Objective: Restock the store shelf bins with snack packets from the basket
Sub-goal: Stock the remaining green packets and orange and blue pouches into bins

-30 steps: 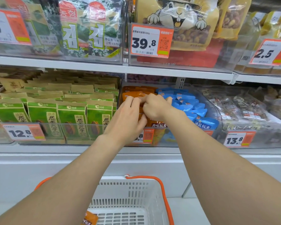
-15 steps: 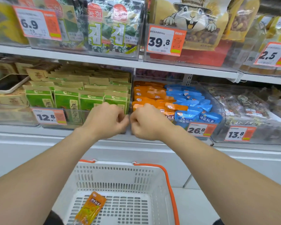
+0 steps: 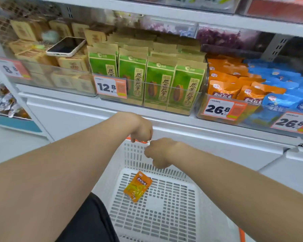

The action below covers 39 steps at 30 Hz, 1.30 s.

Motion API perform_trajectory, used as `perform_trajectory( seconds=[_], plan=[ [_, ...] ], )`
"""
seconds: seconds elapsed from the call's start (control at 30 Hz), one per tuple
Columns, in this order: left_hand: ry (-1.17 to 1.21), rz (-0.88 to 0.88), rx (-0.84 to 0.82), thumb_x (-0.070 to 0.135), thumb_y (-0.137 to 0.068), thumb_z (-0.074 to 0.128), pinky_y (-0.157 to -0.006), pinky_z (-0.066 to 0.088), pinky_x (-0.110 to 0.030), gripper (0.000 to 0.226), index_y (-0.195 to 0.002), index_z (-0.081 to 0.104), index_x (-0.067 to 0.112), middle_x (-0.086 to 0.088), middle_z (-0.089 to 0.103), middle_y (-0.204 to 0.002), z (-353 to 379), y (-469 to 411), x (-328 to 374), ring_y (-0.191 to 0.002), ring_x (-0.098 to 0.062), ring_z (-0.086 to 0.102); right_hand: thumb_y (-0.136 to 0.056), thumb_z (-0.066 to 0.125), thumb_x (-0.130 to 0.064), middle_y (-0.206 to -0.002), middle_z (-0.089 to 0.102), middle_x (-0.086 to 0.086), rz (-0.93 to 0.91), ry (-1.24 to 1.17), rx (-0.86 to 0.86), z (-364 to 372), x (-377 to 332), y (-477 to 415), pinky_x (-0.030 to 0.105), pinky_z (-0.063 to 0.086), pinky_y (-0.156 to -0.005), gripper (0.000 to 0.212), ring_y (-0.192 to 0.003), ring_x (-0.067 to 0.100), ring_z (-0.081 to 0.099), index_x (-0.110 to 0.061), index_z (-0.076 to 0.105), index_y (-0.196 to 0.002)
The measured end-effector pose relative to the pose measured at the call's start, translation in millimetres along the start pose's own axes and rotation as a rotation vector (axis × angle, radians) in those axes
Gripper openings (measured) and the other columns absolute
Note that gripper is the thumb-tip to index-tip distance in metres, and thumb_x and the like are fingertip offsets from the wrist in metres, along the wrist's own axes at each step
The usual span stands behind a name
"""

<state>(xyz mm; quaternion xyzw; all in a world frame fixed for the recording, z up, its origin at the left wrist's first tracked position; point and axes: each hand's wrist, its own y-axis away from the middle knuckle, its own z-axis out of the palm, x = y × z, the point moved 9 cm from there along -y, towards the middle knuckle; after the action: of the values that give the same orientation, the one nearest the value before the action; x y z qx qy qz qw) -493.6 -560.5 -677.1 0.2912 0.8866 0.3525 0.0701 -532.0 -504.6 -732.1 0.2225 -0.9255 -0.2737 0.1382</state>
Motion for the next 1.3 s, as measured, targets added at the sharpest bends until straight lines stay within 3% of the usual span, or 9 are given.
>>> perform_trajectory(
  seconds=[0.07,0.2,0.43,0.6,0.87,1.07,1.1,1.23,1.3],
  plan=[
    [-0.065,-0.014,0.038,0.027,-0.101,0.048,-0.106,0.051,-0.048,0.040,-0.140,0.059,0.029,-0.001,0.059,-0.143,2.1,-13.0,-5.5,-0.126,-0.028,0.062,-0.098,0.052,-0.012,-0.102,0.058,0.002,-0.046,0.043,-0.016,24.0,-17.3,-28.8,0.033,0.043,-0.059,0.016,-0.075,0.019,0.056,-0.015,0.057,-0.113],
    [-0.089,0.053,0.076,0.014,-0.108,0.038,-0.103,0.040,-0.036,0.058,-0.164,0.028,0.030,0.002,0.032,-0.167,3.5,-22.0,9.4,-0.146,-0.028,0.042,-0.099,0.052,-0.004,-0.106,0.065,0.004,-0.091,0.119,-0.028,71.7,-38.9,-77.2,0.035,0.043,-0.059,0.026,-0.085,0.024,0.063,-0.013,0.061,-0.122],
    [-0.205,0.073,-0.018,0.017,-0.108,0.040,-0.103,0.046,-0.042,0.055,-0.160,0.033,0.030,0.000,0.038,-0.163,18.1,-39.8,17.4,-0.139,-0.031,0.048,-0.099,0.060,-0.011,-0.132,0.055,0.009,-0.107,-0.035,-0.030,141.6,-55.0,-121.1,0.046,0.053,-0.088,0.051,-0.119,0.033,0.059,-0.020,0.040,-0.145],
    [-0.280,0.109,-0.058,0.022,-0.108,0.041,-0.110,0.047,-0.050,0.050,-0.157,0.039,0.029,0.002,0.041,-0.161,24.8,-47.9,21.4,-0.140,-0.030,0.049,-0.097,0.067,-0.012,-0.166,0.017,0.015,-0.115,-0.004,-0.087,180.3,-70.8,-124.6,0.046,0.042,-0.090,0.086,-0.147,0.036,0.030,-0.018,0.011,-0.162],
    [-0.260,0.117,-0.039,0.014,-0.106,0.040,-0.106,0.049,-0.045,0.048,-0.152,0.048,0.027,0.001,0.048,-0.155,17.0,-42.8,28.6,-0.135,-0.029,0.054,-0.094,0.063,-0.042,-0.131,0.052,0.014,-0.002,-0.002,-0.045,187.2,-72.8,-110.7,0.044,0.047,-0.096,0.058,-0.114,0.032,0.054,-0.010,0.046,-0.139],
    [-0.233,0.074,-0.058,0.007,-0.098,0.035,-0.104,0.052,-0.045,0.062,-0.153,0.047,0.034,0.003,0.051,-0.154,9.5,-30.9,23.0,-0.130,-0.025,0.059,-0.098,0.057,-0.007,-0.086,0.055,0.005,0.027,-0.126,-0.121,154.6,-47.3,-84.6,0.037,0.049,-0.065,0.004,-0.072,0.026,0.058,-0.010,0.059,-0.100],
    [-0.235,0.068,-0.061,0.007,-0.098,0.035,-0.102,0.053,-0.044,0.063,-0.152,0.048,0.036,0.004,0.054,-0.151,7.9,-28.5,22.6,-0.127,-0.023,0.061,-0.096,0.060,-0.005,-0.079,0.049,0.004,0.058,-0.180,-0.109,147.3,-38.1,-79.6,0.036,0.046,-0.065,0.012,-0.067,0.024,0.053,-0.011,0.053,-0.087],
    [-0.205,0.078,-0.069,0.011,-0.103,0.050,-0.091,0.058,-0.037,0.041,-0.136,0.065,0.029,0.011,0.072,-0.102,-1.6,-17.3,27.0,-0.101,-0.012,0.071,-0.101,0.059,-0.021,-0.097,0.055,0.007,0.144,-0.403,0.015,102.7,1.7,-51.4,0.037,0.045,-0.075,0.021,-0.092,0.027,0.057,-0.015,0.043,-0.088],
    [-0.179,0.084,-0.077,0.013,-0.101,0.062,-0.080,0.060,-0.031,0.033,-0.129,0.071,0.027,0.010,0.075,-0.106,-5.8,-11.2,29.0,-0.089,-0.009,0.070,-0.099,0.061,-0.028,-0.099,0.062,0.008,0.177,-0.465,0.046,74.5,19.4,-29.8,0.041,0.053,-0.082,0.020,-0.096,0.028,0.058,-0.015,0.050,-0.090]
  ],
)
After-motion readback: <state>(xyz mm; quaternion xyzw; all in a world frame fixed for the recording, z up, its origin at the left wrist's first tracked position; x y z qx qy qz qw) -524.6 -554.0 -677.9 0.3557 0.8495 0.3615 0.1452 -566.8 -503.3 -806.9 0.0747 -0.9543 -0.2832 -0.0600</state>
